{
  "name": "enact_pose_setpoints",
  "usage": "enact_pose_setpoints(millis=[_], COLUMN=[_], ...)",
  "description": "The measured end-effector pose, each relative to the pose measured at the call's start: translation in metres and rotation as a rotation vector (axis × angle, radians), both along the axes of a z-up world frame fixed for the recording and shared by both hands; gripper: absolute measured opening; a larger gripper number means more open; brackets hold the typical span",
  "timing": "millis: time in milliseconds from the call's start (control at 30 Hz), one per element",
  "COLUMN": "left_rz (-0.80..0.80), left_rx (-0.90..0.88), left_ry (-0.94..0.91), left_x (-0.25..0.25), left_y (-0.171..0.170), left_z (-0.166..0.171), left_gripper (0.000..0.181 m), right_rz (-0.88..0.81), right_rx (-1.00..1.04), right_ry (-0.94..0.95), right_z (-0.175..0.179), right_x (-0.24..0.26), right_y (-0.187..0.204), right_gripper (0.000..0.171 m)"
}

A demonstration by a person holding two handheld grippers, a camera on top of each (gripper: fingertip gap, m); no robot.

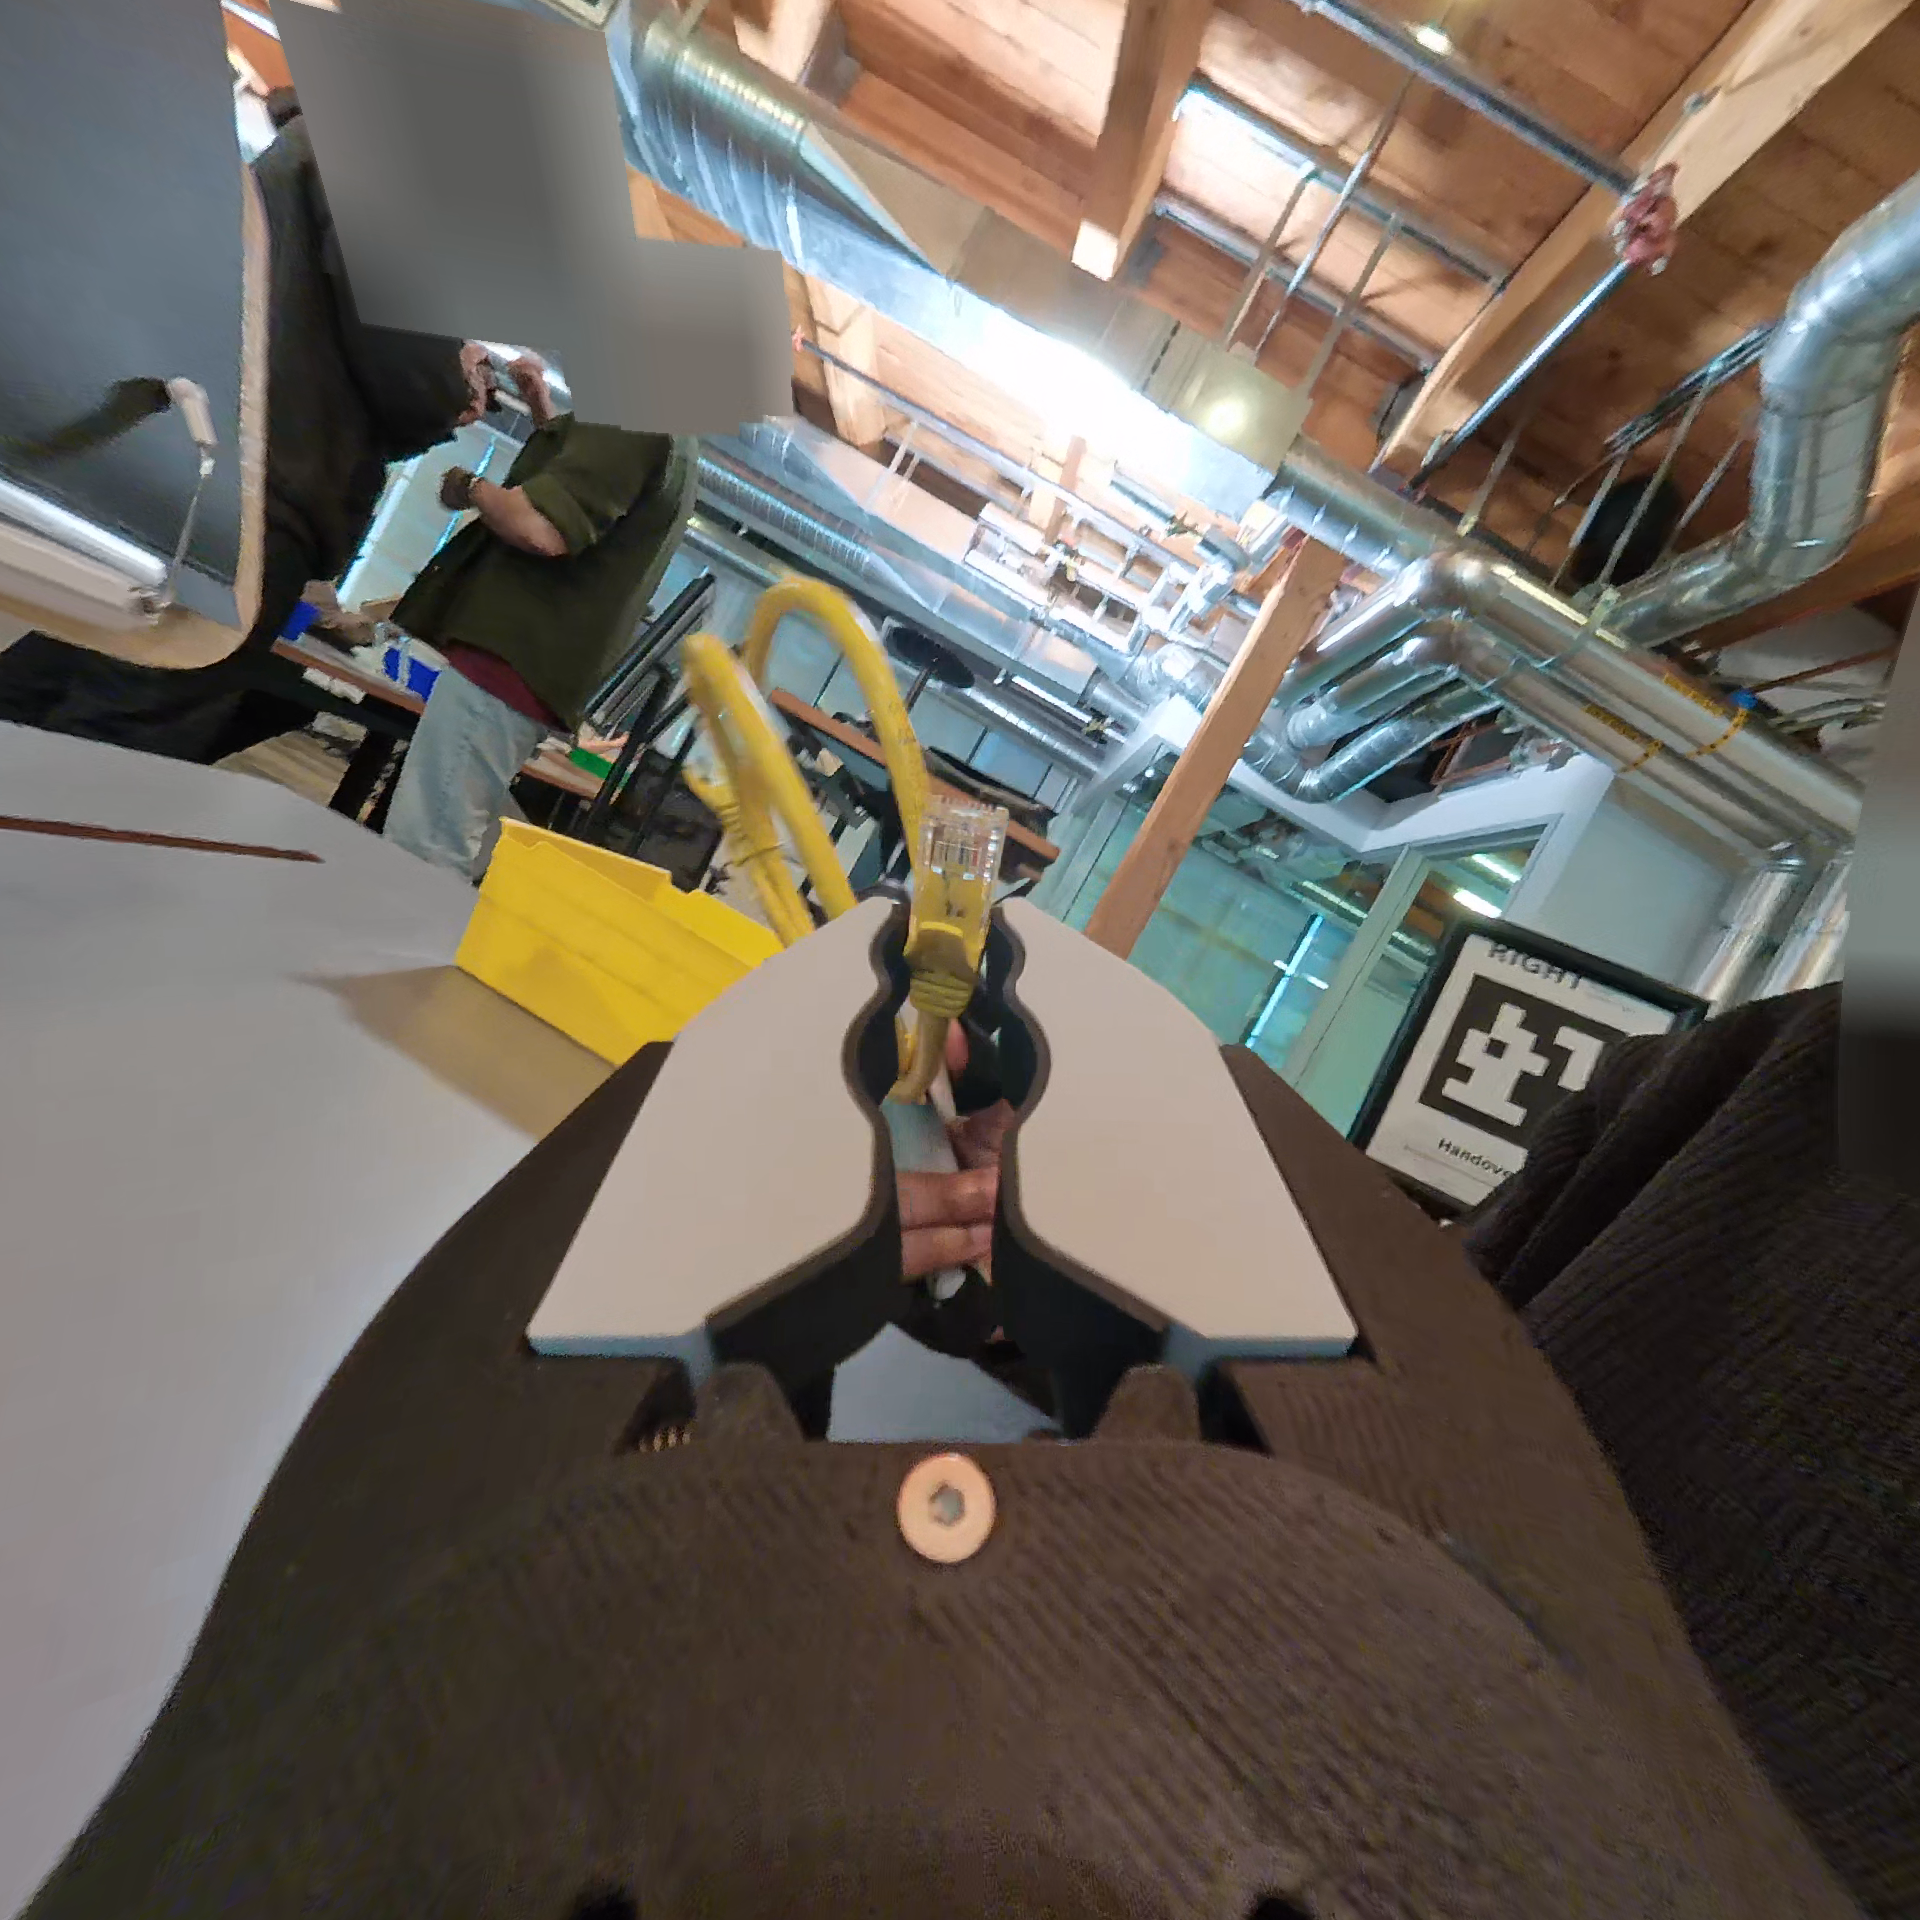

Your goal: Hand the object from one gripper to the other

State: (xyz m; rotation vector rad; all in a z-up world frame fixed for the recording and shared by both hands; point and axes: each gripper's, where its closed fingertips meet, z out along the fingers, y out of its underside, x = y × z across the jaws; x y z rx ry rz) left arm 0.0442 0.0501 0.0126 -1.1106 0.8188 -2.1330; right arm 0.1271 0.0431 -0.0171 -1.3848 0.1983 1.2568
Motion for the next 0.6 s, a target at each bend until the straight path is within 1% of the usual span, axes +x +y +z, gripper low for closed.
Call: enact_pose_setpoints(millis=[100, 167, 300, 367, 467, 533, 600], left_rz=[0.073, 0.134, 0.256, 0.291, 0.246, 0.215, 0.191], left_rx=[-0.002, -0.037, -0.101, -0.119, -0.078, -0.020, 0.046], left_ry=[0.074, 0.092, 0.116, 0.113, 0.126, 0.161, 0.201], left_x=[0.004, 0.004, -0.001, -0.004, 0.002, 0.011, 0.022], left_y=[0.014, 0.027, 0.052, 0.058, 0.045, 0.030, 0.013], left_z=[-0.011, -0.013, -0.019, -0.020, -0.020, -0.024, -0.029], left_gripper=[0.021, 0.034, 0.040, 0.038, 0.024, 0.023, 0.028], right_rz=[-0.072, -0.129, -0.286, -0.400, -0.589, -0.676, -0.700], right_rx=[-0.009, -0.037, -0.108, -0.163, -0.174, -0.113, -0.022], right_ry=[-0.030, -0.081, -0.232, -0.385, -0.738, -0.964, -1.092], right_z=[0.000, -0.004, -0.014, -0.023, -0.022, -0.011, -0.001], right_x=[0.015, 0.026, 0.053, 0.068, 0.080, 0.073, 0.051], right_y=[0.000, 0.001, 0.004, 0.005, 0.005, 0.004, 0.003], right_gripper=[0.007, 0.007, 0.007, 0.007, 0.007, 0.007, 0.007])
